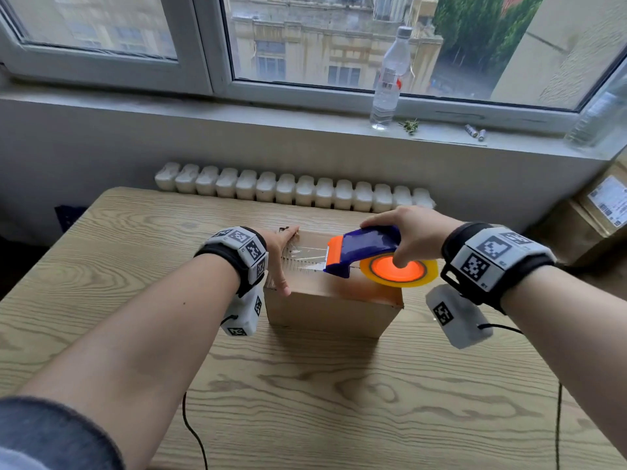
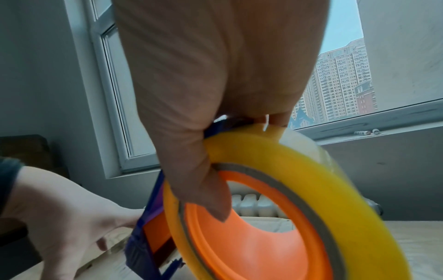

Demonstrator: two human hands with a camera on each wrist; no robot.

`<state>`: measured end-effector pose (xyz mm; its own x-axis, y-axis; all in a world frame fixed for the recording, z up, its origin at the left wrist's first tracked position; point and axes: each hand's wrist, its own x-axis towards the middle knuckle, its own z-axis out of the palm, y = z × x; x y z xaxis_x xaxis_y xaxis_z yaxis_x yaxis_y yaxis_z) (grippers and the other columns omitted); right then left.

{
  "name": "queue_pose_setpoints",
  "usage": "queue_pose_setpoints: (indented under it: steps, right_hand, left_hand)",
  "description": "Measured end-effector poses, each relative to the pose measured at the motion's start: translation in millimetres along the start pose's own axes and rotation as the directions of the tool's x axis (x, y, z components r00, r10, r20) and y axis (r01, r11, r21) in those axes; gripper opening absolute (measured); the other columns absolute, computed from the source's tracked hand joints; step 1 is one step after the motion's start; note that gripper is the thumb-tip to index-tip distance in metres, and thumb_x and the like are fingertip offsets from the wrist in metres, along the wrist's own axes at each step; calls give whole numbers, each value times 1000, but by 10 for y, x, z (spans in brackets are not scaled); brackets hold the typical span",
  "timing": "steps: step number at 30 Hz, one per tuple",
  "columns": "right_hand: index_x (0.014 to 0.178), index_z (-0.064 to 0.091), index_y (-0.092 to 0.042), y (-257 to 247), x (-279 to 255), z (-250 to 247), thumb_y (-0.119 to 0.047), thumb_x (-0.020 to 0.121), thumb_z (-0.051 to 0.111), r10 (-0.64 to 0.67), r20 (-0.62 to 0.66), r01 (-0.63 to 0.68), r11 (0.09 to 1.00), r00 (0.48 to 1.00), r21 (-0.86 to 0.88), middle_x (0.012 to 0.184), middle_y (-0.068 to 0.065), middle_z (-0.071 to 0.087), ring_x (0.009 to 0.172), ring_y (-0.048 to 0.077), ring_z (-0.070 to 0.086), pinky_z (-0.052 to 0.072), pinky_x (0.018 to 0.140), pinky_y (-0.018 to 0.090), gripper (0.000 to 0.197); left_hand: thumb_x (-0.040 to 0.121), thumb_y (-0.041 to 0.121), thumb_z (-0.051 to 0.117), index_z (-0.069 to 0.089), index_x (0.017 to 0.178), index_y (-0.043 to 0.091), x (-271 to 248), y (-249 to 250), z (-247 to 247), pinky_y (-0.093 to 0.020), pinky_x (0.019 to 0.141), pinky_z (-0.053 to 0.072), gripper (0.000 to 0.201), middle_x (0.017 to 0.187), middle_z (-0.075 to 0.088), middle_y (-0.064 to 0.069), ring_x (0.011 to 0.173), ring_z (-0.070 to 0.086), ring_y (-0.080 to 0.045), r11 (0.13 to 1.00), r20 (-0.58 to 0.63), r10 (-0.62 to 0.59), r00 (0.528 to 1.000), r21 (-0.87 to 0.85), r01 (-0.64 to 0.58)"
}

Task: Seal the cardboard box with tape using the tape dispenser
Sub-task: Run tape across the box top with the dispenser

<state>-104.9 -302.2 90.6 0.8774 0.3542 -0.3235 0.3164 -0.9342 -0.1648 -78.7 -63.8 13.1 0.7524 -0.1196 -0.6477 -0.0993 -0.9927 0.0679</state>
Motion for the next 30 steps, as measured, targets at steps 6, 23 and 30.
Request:
queue_pose_setpoints:
  steps: [6,23,30]
  right_hand:
    - [134,50,-37,-85,68,3,-6,63,69,3,18,-2,999,1000,-40,100,-6,54,87,17,49,45,70,29,79]
    - [133,50,-32,-44,137,-1,-14,68,72,-2,18,2,999,1000,41,106,-7,50,94,14,46,45,78,28,71]
    - [132,50,-41,171,57,-99,-7,67,71,-38,26,34,990,999,135,114,-8,54,97,17,52,44,81,27,76]
  left_hand:
    - [56,50,85,-13,152,20,-50,48,4,-46,120,7,141,161,-14,-6,149,-13,-24,990,-74,34,997,142,-23]
    - [51,59,83,-17,150,26,134,490,35,-47,121,8,145,161,-12,-3,149,-10,-24,973,-72,159,985,183,-143]
    - [48,60,84,-7,152,21,129,508,25,-45,119,19,143,160,3,-3,148,6,-24,972,-87,140,986,202,-120]
